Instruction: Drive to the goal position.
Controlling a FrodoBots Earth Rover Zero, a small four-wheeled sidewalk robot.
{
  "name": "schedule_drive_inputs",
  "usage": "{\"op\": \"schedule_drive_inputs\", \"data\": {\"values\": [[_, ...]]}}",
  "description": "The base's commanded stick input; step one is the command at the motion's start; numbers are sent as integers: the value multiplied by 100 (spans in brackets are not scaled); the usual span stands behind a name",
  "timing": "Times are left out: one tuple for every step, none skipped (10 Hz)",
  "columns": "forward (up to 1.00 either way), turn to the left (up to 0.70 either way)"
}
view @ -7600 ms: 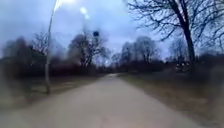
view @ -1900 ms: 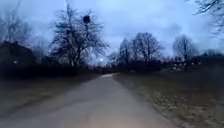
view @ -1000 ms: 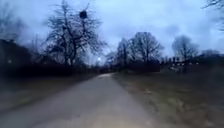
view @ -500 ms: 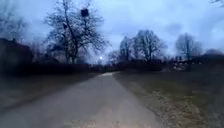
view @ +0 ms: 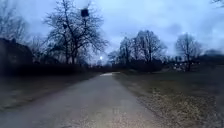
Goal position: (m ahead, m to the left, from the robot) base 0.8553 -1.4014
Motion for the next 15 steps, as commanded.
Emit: {"op": "schedule_drive_inputs", "data": {"values": [[100, 4], [100, 4], [100, 4], [100, 4], [100, 4], [100, 4], [100, 4], [100, 4], [100, 4], [100, 4], [100, 4], [100, 4], [100, 4], [100, 4], [100, 4]]}}
